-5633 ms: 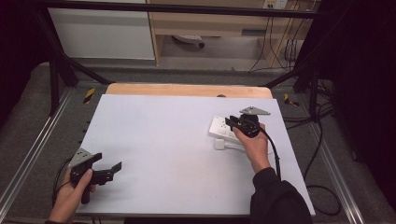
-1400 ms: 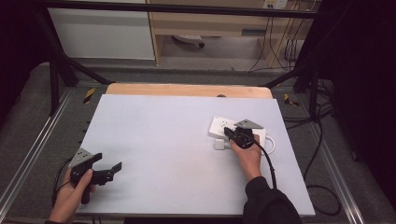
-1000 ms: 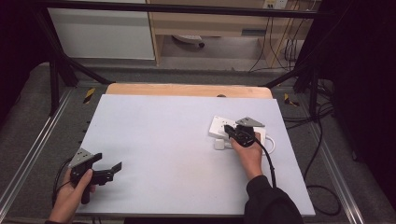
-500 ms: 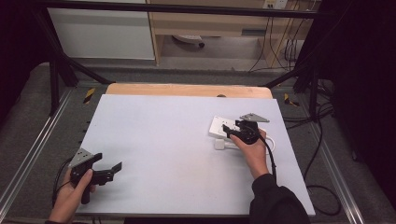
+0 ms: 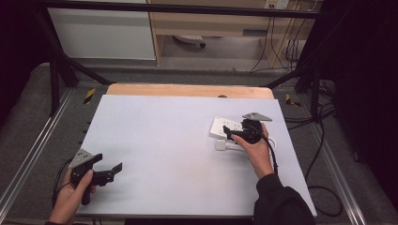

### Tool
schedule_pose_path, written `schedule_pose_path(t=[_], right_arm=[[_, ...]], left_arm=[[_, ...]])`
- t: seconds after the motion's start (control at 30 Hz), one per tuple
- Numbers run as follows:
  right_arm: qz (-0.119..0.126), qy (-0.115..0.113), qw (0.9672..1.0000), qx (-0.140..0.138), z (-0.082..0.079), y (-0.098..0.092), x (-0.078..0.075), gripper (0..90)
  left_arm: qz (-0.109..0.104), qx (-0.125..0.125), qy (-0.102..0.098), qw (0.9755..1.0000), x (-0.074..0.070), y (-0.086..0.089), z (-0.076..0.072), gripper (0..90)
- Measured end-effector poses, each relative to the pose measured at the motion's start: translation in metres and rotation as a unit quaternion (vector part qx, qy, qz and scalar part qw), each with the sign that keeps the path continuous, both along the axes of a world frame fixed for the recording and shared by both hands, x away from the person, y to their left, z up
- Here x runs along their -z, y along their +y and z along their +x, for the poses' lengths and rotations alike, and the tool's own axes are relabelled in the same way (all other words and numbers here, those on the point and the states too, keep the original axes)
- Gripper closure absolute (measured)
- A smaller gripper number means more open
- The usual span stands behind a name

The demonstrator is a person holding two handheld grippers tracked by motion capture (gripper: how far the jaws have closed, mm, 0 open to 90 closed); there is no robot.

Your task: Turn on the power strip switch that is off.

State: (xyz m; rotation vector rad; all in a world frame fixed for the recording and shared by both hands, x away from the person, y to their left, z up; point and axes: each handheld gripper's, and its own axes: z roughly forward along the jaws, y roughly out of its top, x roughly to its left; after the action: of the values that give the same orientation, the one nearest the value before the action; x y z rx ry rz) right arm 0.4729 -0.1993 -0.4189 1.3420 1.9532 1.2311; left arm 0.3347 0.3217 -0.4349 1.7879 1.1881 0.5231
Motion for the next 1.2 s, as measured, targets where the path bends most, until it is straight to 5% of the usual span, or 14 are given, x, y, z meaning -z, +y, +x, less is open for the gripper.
schedule_pose_path(t=[1.2], right_arm=[[0.032,-0.031,0.9990,0.006,-0.021,-0.040,-0.040,3.9]], left_arm=[[-0.001,-0.002,0.000,1.0000,0.000,0.000,0.000,6.7]])
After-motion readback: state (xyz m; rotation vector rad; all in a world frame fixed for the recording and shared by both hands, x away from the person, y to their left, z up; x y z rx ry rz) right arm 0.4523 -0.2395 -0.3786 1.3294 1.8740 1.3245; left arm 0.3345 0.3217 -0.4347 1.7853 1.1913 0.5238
